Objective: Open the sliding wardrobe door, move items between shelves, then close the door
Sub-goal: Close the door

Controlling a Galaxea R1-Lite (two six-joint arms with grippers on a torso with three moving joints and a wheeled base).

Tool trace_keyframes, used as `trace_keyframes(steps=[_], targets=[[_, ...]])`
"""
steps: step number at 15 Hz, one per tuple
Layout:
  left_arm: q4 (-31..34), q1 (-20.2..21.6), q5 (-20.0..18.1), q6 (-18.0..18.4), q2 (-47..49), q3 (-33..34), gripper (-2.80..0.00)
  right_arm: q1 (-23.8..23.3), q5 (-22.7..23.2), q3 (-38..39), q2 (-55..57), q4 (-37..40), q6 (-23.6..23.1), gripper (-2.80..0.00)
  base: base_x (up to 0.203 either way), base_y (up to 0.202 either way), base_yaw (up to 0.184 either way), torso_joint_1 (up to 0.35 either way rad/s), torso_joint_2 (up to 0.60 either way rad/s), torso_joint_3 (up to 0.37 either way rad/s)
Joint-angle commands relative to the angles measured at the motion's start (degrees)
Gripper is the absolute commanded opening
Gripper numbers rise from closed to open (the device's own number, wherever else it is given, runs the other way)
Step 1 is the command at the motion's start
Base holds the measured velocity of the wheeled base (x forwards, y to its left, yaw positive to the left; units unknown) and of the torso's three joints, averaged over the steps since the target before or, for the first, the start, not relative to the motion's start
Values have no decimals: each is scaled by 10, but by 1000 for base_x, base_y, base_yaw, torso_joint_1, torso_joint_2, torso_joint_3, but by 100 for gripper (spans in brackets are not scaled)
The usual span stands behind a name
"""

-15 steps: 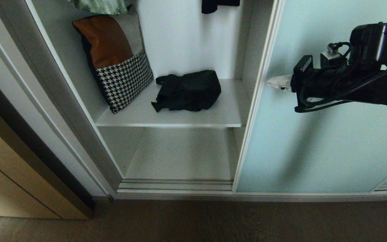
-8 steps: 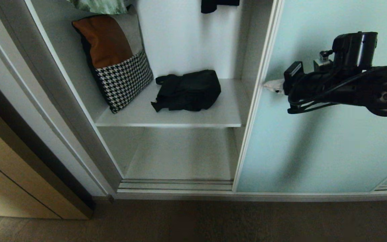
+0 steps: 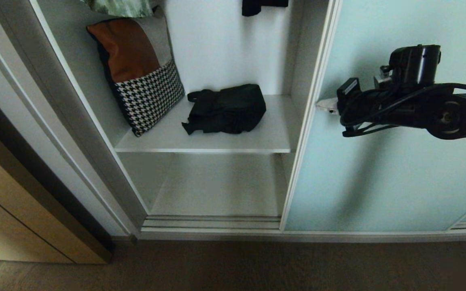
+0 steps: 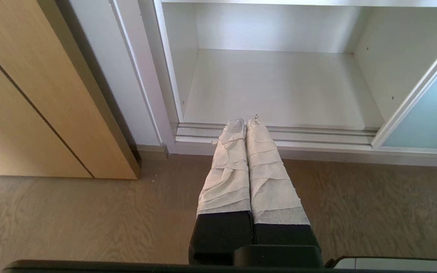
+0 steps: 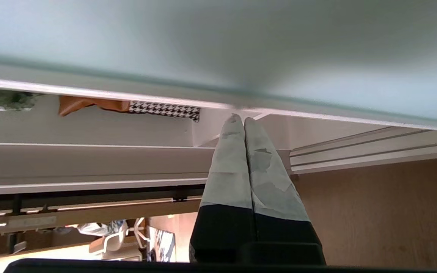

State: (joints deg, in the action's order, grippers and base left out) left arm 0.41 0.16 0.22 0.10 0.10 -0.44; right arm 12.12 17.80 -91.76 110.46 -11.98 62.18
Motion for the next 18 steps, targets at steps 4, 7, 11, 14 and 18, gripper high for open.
trace_keyframes(steps=[4,7,11,14,18], targets=[[0,0,0,0,1,-1,-280,-13,3,-2,17,-10,2,-280,0,0,0,0,0,0],[0,0,0,0,0,0,-280,-14,3,-3,20,-16,2,-280,0,0,0,0,0,0],[0,0,0,0,1,0,-280,-13,2,-20,39,-23,3,-280,0,0,0,0,0,0],[-1,0,0,0,1,0,-280,-13,2,-29,49,-25,2,-280,0,0,0,0,0,0],[0,0,0,0,1,0,-280,5,1,-34,54,-23,-1,-280,0,0,0,0,0,0]])
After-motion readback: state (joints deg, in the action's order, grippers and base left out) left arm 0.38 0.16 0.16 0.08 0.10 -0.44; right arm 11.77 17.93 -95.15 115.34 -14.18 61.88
